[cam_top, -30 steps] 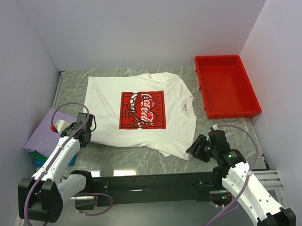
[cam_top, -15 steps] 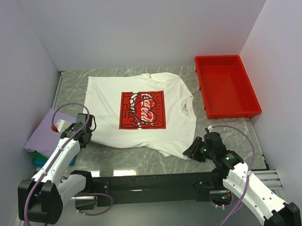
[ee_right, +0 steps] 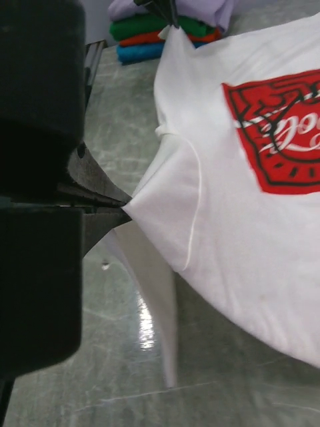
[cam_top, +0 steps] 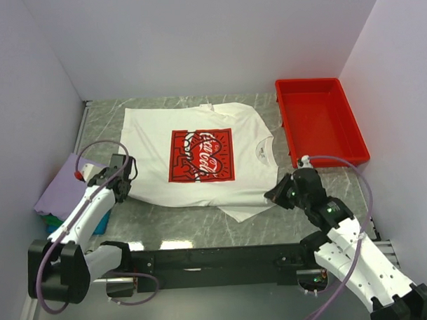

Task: Fold and stack the t-shirts
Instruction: Fold the tshirt

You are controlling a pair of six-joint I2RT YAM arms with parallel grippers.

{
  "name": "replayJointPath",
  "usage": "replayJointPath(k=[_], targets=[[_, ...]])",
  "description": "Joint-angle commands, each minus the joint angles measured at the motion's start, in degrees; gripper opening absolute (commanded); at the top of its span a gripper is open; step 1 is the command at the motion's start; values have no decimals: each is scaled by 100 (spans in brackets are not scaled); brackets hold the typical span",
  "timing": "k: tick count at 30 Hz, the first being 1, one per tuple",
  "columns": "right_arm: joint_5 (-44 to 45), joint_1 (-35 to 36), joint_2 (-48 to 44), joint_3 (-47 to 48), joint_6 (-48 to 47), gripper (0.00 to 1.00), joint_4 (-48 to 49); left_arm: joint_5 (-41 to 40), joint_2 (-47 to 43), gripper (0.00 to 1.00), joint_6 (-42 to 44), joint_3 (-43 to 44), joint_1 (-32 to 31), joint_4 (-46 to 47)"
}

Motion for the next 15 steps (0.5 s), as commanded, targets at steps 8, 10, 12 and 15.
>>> replayJointPath(k=[8,10,12,15], targets=[[-54,-894,1954,1355,-691,0,696,-216,1643,1,126,1933,19,-42],[-194,-1140,2307,1505,-770,0,846,-242,2109,1,152,2319,36,-112],[-247,-1282,2815,1733,-884,0,951,-190,2547,1,222,2540,80,-104],[-423,-1501,3450,1988,-955,0,1136,-111,3040,1,389,3032,150,-104]])
